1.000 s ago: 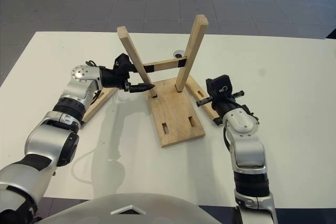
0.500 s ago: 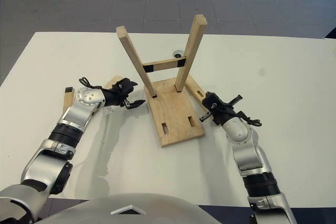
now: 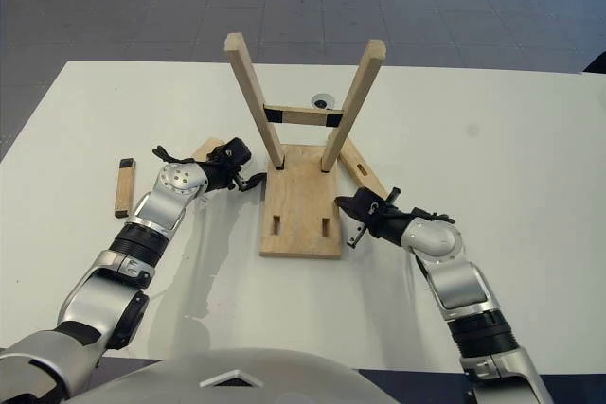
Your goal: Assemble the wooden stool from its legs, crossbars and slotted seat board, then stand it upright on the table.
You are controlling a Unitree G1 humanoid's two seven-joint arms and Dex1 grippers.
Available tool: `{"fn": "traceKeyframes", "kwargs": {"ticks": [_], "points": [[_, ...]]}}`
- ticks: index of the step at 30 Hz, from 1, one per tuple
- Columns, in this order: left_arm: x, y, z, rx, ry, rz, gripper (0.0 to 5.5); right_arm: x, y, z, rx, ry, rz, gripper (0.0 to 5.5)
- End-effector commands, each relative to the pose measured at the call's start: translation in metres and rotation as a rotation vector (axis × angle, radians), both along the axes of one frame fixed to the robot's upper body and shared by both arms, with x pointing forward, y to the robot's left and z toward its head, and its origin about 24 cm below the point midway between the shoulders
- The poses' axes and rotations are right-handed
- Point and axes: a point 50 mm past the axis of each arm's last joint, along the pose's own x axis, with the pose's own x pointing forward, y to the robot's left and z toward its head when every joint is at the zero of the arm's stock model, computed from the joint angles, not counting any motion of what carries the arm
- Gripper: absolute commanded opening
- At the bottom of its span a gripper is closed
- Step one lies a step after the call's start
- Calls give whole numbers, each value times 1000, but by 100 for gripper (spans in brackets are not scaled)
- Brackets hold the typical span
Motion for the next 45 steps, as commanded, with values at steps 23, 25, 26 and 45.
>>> {"fn": "traceKeyframes", "kwargs": {"ticks": [23, 25, 26, 45], "points": [[70, -28, 251, -739, -223, 274, 327, -13, 24, 27, 2, -63, -240, 10], [75, -25, 240, -707, -207, 308, 327, -11, 24, 28, -13, -71, -237, 10], [76, -21, 236, -702, -210, 323, 327, -9, 25, 28, -12, -73, -239, 10], [46, 34, 95, -162, -223, 395, 327, 53, -37, 67, 131, -164, -1066, 10]]}}
